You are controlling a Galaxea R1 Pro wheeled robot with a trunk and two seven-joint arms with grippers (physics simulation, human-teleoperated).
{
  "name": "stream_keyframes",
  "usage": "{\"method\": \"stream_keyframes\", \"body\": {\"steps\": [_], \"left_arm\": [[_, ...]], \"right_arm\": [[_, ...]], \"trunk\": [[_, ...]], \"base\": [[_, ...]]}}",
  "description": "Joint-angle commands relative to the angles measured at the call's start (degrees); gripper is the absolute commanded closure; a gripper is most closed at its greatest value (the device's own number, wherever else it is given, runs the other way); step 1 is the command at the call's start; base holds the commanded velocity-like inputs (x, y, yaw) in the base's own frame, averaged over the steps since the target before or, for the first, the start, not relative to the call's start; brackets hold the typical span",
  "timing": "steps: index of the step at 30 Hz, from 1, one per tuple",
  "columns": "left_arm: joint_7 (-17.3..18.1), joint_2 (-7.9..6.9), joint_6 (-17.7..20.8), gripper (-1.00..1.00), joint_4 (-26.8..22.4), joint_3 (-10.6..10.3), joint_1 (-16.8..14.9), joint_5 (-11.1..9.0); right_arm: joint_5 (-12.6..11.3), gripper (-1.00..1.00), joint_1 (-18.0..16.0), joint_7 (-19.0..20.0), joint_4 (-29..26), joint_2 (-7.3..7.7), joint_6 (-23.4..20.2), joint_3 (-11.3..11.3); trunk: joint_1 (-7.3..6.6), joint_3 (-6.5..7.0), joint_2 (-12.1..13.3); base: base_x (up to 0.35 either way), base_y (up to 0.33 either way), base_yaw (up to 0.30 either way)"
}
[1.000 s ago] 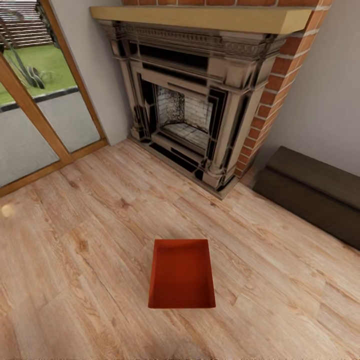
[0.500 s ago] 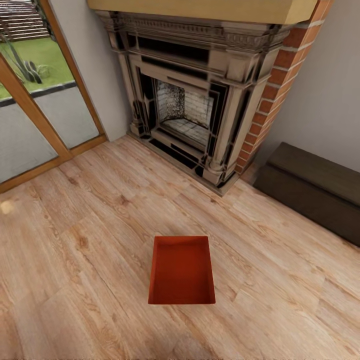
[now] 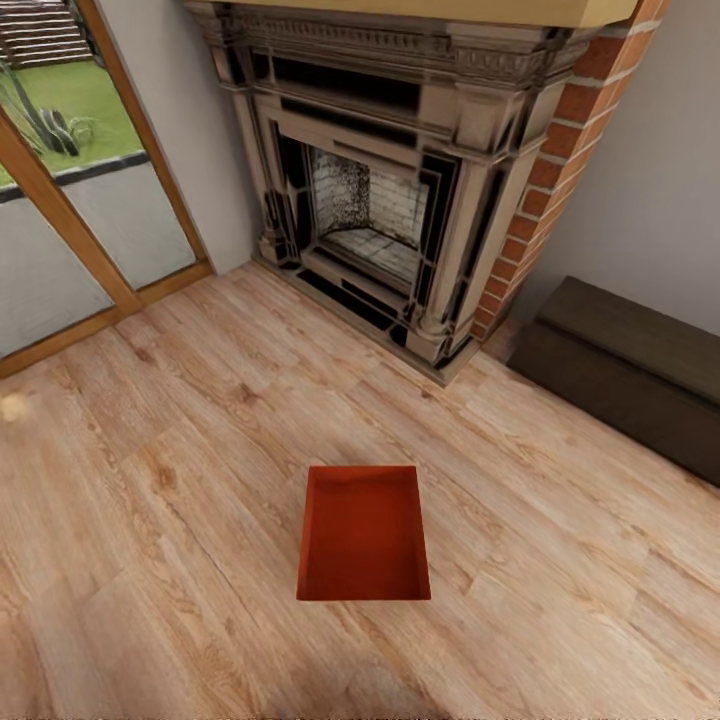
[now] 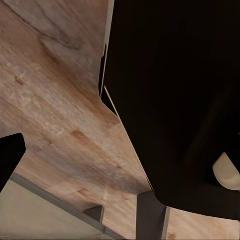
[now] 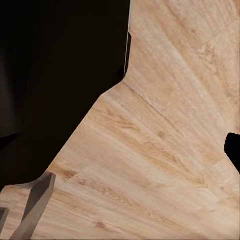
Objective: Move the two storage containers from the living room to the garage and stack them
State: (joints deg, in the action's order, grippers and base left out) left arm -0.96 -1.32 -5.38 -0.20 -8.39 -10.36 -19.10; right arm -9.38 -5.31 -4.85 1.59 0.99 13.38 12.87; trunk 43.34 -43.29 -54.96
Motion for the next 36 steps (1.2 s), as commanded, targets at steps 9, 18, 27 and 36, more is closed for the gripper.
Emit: {"method": "stream_keyframes", "body": {"steps": [9,18,27,36], "left_arm": [[-0.1,0.0,-0.2,-1.0,0.0,-0.4,0.0,-0.4],[-0.1,0.0,-0.2,-1.0,0.0,-0.4,0.0,-0.4],[-0.2,-1.23,0.5,-1.0,-1.9,-0.6,-0.1,-0.3],[-1.0,-8.96,13.0,-1.0,-11.1,-0.5,-1.1,-8.0]], "right_arm": [[-0.8,-1.0,-0.1,-0.6,0.2,-0.08,0.4,0.5],[-0.7,-1.0,-0.1,-0.6,0.2,-0.1,0.4,0.5],[-1.0,-1.0,0.0,-1.2,-2.5,-0.05,-4.5,0.0],[-1.7,-1.0,-9.0,-9.4,-8.9,2.51,-11.4,-2.2]], "trunk": [[0.0,-0.59,0.0],[0.0,-0.61,0.0],[0.0,-0.61,0.0],[0.0,-0.61,0.0]], "base": [[0.0,0.0,0.0],[0.0,0.0,0.0],[0.0,0.0,0.0],[0.0,0.0,0.0]]}}
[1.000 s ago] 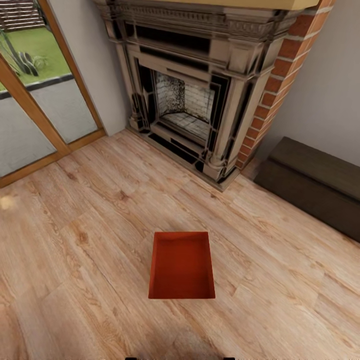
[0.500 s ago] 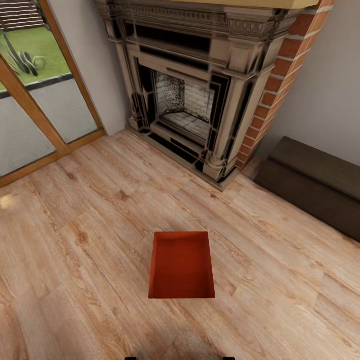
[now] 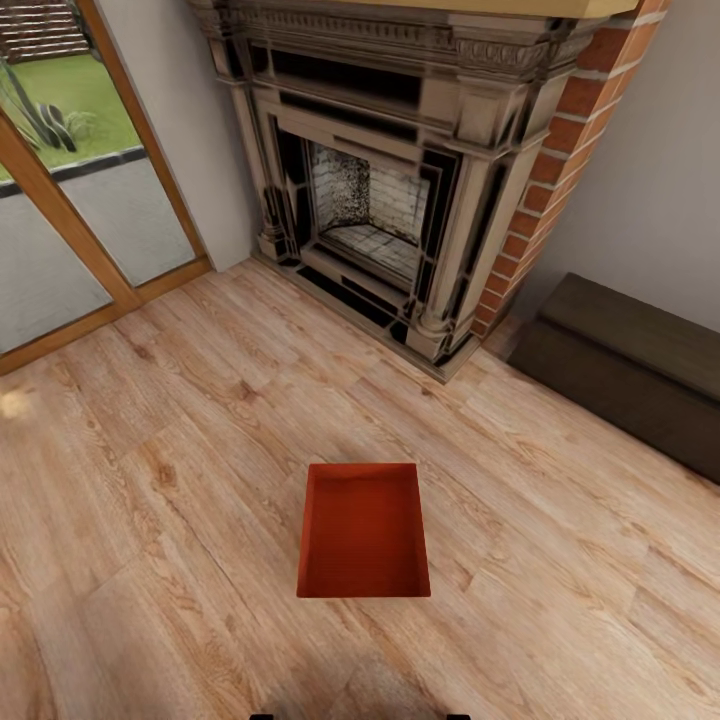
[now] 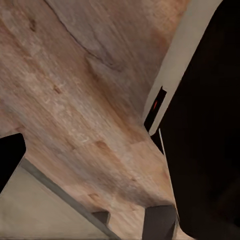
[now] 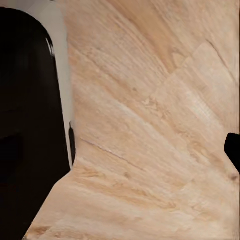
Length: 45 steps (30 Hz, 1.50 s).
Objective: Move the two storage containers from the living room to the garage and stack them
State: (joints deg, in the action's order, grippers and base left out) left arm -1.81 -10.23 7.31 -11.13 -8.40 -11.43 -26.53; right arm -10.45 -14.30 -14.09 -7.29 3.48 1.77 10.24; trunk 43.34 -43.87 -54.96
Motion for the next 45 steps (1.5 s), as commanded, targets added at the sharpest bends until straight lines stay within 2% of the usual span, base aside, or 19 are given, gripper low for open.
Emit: {"method": "stream_keyframes", "body": {"steps": [1,5,8,13,17,20,21,22,23,24,25,26,27,30,33,35,38,42,45], "left_arm": [[-0.4,-0.5,1.1,-1.0,-0.2,-0.4,-0.2,-1.2],[-3.5,-0.86,2.2,-1.0,-0.7,-0.4,-2.6,-2.0],[-8.5,-0.65,3.4,-1.0,-0.3,-0.4,-7.9,-2.3],[-11.0,-0.42,6.9,-1.0,-0.7,-0.5,-14.1,-2.2],[-11.6,0.78,8.8,-1.0,-1.0,-0.6,-19.3,-1.6],[-11.7,3.18,9.2,-1.0,-1.1,-0.8,-22.0,-1.1],[-11.8,5.0,9.3,-1.0,-1.1,-0.9,-22.9,-0.5],[-11.9,6.0,9.3,-1.0,-1.1,-0.9,-23.2,0.0],[-12.0,8.13,9.2,-1.0,-1.1,-1.0,-23.6,1.3],[-12.1,9.18,9.1,-1.0,-1.1,-1.0,-23.8,2.2],[-12.3,11.87,8.7,-1.0,-0.9,-1.0,-24.1,5.3],[-12.4,13.12,8.3,-1.0,-0.7,-1.0,-24.2,7.1],[-12.4,14.69,5.0,-1.0,-0.3,-0.8,-24.4,10.0],[-12.3,15.1,1.4,-1.0,0.3,-0.9,-24.4,11.0],[-12.1,15.36,-2.5,-1.0,1.8,-0.9,-24.4,11.8],[-12.1,15.43,-3.0,-1.0,2.0,-1.0,-24.4,12.2],[-12.1,15.38,-3.9,-1.0,2.2,-1.8,-24.4,14.7],[-11.9,15.25,-4.3,-1.0,2.2,-1.9,-24.4,14.9],[-11.9,15.36,-4.3,-1.0,2.2,-1.9,-24.4,15.0]], "right_arm": [[-0.8,-1.0,-1.9,-0.7,-0.1,0.18,0.3,-0.1],[-0.9,-1.0,-6.9,-1.3,0.1,0.36,0.5,-0.7],[-1.0,-1.0,-11.9,-1.5,0.4,0.15,0.6,-0.9],[-1.1,-1.0,-17.0,-1.5,0.5,-0.41,0.6,-0.9],[-1.1,-1.0,-21.5,-1.5,0.6,-1.87,0.6,-0.9],[-0.9,-1.0,-23.1,-1.5,0.7,-4.08,0.6,-0.8],[-0.8,-1.0,-23.5,-1.5,0.7,-5.53,0.8,-0.8],[-0.8,-1.0,-23.6,-1.5,0.7,-6.28,0.9,-0.8],[-0.7,-1.0,-23.8,-1.5,0.7,-7.7,1.7,-0.7],[-0.7,-1.0,-23.9,-1.5,0.7,-8.37,2.3,-0.6],[-0.6,-1.0,-24.0,-1.6,0.8,-10.16,5.0,-0.4],[-0.5,-1.0,-24.0,-1.5,1.0,-11.16,7.0,-0.3],[-0.3,-1.0,-24.1,-1.5,2.5,-12.81,10.5,-0.2],[0.2,-1.0,-24.1,-1.1,3.3,-13.32,11.5,-0.1],[2.1,-1.0,-24.1,-0.8,3.9,-13.48,12.0,-0.1],[2.4,-1.0,-24.1,-0.8,4.2,-13.48,11.9,-0.1],[3.7,-1.0,-24.1,-0.6,7.0,-13.48,11.5,0.2],[5.5,-1.0,-24.0,-0.5,7.7,-13.48,11.7,0.2],[5.7,-1.0,-24.0,-0.5,7.8,-13.48,11.8,0.1]], "trunk": [[0.0,-0.04,0.0],[0.0,-0.04,0.0],[0.0,-0.04,0.0],[0.0,-0.04,0.0],[0.0,-0.04,0.0],[0.0,-0.04,0.0],[0.0,-0.04,0.0],[0.0,-0.04,0.0],[0.0,-0.04,0.0],[0.0,-0.04,0.0],[0.0,-0.04,0.0],[0.0,-0.04,0.0],[0.0,-0.04,0.0],[0.0,-0.04,0.0],[0.0,-0.04,0.0],[0.0,-0.04,0.0],[0.0,-0.04,0.0],[0.0,-0.04,0.0],[0.0,-0.04,0.0]], "base": [[0.0,0.0,0.0],[0.0,0.0,0.0],[0.0,0.0,0.0],[0.0,0.0,0.0],[0.0,0.0,0.0],[0.0,0.0,0.0],[0.0,0.0,0.0],[0.0,0.0,0.0],[0.0,0.0,0.0],[0.0,0.0,0.0],[0.0,0.0,0.0],[0.0,0.0,0.0],[0.0,0.0,0.0],[0.0,0.0,0.0],[0.0,0.0,0.0],[0.0,0.0,0.0],[0.0,0.0,0.0],[0.0,0.0,0.0],[0.0,0.0,0.0]]}}
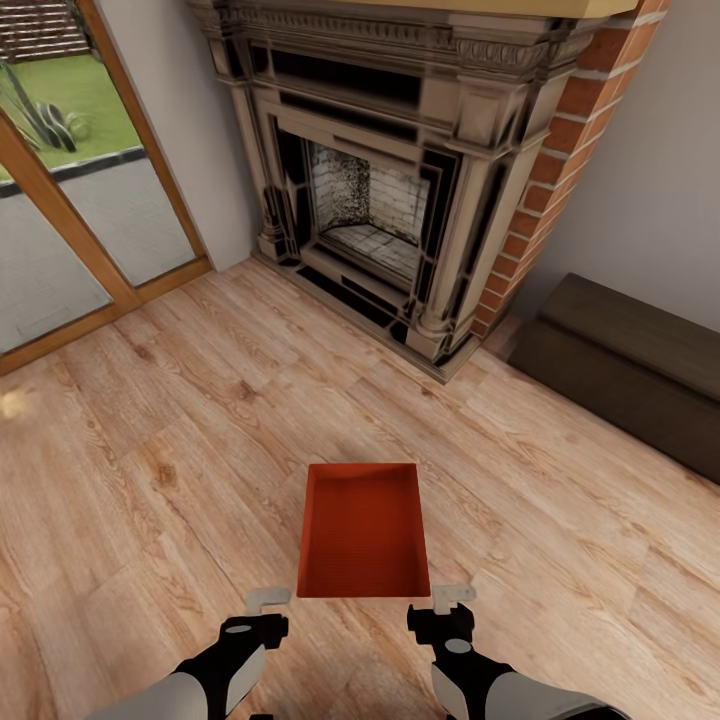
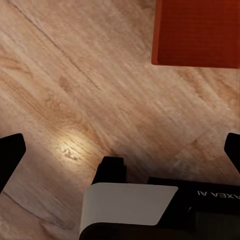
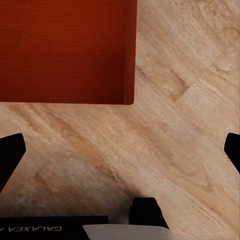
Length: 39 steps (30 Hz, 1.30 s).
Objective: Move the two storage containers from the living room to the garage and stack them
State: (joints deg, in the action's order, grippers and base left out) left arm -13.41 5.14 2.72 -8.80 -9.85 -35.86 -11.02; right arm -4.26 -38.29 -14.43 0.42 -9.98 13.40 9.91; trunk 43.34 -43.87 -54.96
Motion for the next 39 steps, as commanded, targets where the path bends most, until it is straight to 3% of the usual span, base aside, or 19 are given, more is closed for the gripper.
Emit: {"method": "stream_keyframes", "body": {"steps": [1,11,24,39], "left_arm": [[-0.3,0.0,0.3,-1.0,-0.1,-0.5,0.0,-0.5],[-0.3,0.01,0.3,-1.0,-0.1,-0.5,0.0,-0.5],[-0.3,-0.04,0.3,-1.0,-0.2,-0.4,0.0,-0.6],[-0.3,0.02,0.3,-1.0,-0.1,-0.4,0.0,-0.6]], "right_arm": [[-0.4,-1.0,0.0,-0.2,0.1,-0.02,0.2,0.5],[-0.9,-1.0,0.0,-0.1,0.1,-0.02,0.3,0.4],[-0.8,-1.0,0.0,0.0,0.3,-0.02,2.0,0.5],[-0.7,-1.0,0.0,0.1,0.3,-0.02,2.1,0.4]], "trunk": [[0.0,-0.04,0.0],[0.0,-0.04,0.0],[0.0,-0.04,0.0],[0.0,-0.04,0.0]], "base": [[0.0,0.0,0.0],[0.021,0.0,0.0],[0.272,0.0,0.0],[0.003,0.0,0.0]]}}
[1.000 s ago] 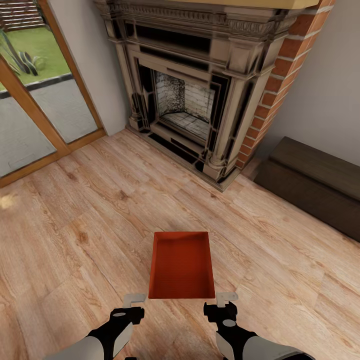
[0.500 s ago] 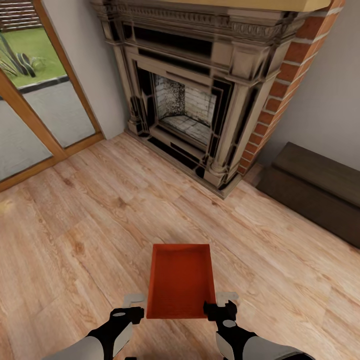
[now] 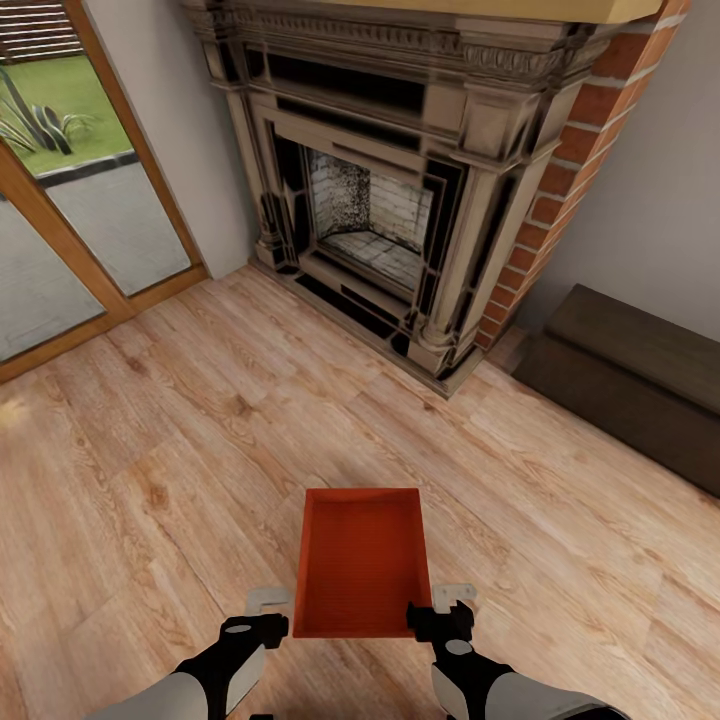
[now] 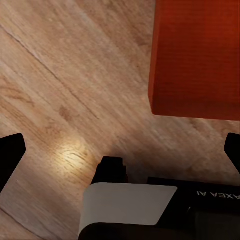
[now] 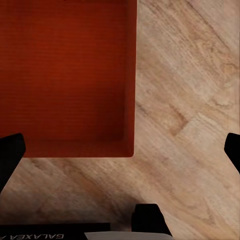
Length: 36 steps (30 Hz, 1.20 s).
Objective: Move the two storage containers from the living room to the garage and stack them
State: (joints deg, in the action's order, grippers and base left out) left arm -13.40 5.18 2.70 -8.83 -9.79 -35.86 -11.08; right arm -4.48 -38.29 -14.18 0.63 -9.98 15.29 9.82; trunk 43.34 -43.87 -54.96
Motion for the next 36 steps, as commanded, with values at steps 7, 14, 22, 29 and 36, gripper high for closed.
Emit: {"method": "stream_keyframes", "body": {"steps": [7,14,22,29,36], "left_arm": [[-0.3,0.01,0.3,-1.0,-0.1,-0.5,0.0,-0.5],[-0.3,-0.01,0.3,-1.0,-0.1,-0.5,0.0,-0.5],[-0.2,-0.04,0.3,-1.0,-0.1,-0.5,0.0,-0.4],[-0.2,-0.08,0.3,-1.0,-0.1,-0.5,0.0,-0.4],[-0.3,-0.08,0.3,-1.0,-0.1,-0.5,0.0,-0.5]], "right_arm": [[-0.4,-1.0,0.0,-0.1,0.1,-0.02,0.2,0.5],[-0.4,-1.0,0.0,-0.1,0.1,-0.02,0.2,0.5],[-0.3,-1.0,0.0,-0.1,0.1,-0.02,0.3,0.5],[-0.3,-1.0,0.0,-0.1,0.1,-0.02,0.3,0.5],[-0.3,-1.0,0.0,-0.1,0.1,-0.02,0.3,0.5]], "trunk": [[0.0,-0.03,0.0],[0.0,-0.03,0.0],[0.0,-0.03,0.0],[0.0,-0.03,0.0],[0.0,-0.03,0.0]], "base": [[0.0,0.0,0.0],[0.009,0.0,0.0],[0.134,0.0,0.0],[0.04,0.0,0.0],[0.003,0.0,0.0]]}}
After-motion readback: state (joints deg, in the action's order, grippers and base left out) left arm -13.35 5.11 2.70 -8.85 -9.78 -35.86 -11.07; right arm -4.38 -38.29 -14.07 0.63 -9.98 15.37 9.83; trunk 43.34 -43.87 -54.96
